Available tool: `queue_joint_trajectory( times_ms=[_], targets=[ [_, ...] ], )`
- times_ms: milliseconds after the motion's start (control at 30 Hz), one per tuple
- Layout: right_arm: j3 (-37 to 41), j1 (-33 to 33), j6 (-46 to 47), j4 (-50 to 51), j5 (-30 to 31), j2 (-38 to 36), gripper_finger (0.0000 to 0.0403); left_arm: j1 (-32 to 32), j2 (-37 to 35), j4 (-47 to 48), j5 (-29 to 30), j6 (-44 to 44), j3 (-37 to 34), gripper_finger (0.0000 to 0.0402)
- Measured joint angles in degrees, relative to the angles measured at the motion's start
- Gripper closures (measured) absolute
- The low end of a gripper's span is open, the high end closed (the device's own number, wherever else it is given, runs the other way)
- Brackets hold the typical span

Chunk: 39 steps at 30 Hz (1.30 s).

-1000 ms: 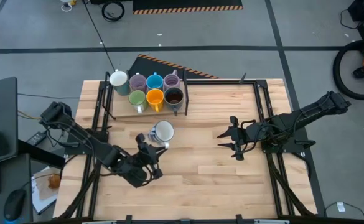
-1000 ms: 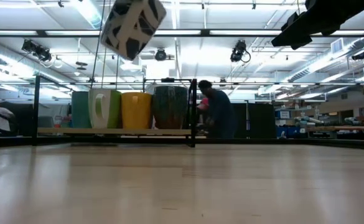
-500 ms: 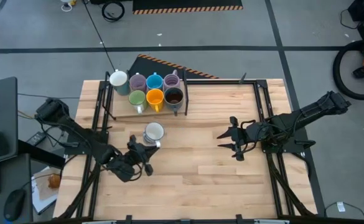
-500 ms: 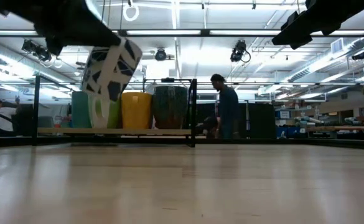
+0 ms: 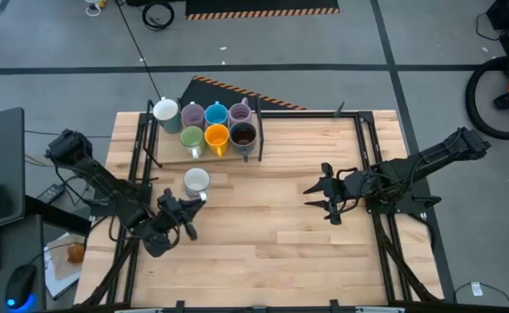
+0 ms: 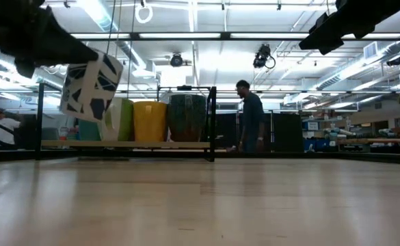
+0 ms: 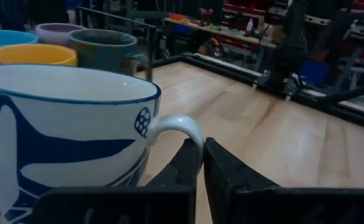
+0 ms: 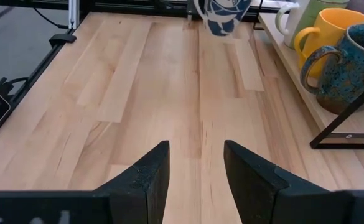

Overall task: Place coffee mugs
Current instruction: Put the blue patterned mug on the shelf

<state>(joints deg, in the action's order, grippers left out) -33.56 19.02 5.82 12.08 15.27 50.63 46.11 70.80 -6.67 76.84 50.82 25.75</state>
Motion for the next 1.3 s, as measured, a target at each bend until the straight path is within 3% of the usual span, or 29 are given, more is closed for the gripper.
queue_joint_trajectory(
  times_ms=[433,733,1067,1300],
  targets=[
    [0.0,-0.01,-0.24,-0.48,0.0,0.0,0.0245,-2.21,-5.33,4.63,3.53,4.22,-5.69,0.0385],
    [0.0,0.0,0.0,-0.45,0.0,0.0,0.0245,-2.12,-9.07,5.63,11.55,0.23,-5.68,0.0385],
    [0.0,0.05,1.55,-0.44,-0.42,0.0,0.0245,-2.83,-9.89,7.52,12.75,0.03,-5.67,0.0385],
    [0.02,0.05,3.16,-0.43,-0.57,0.0,0.0245,-8.4,-9.85,14.24,12.48,4.98,-5.63,0.0385]
  ],
)
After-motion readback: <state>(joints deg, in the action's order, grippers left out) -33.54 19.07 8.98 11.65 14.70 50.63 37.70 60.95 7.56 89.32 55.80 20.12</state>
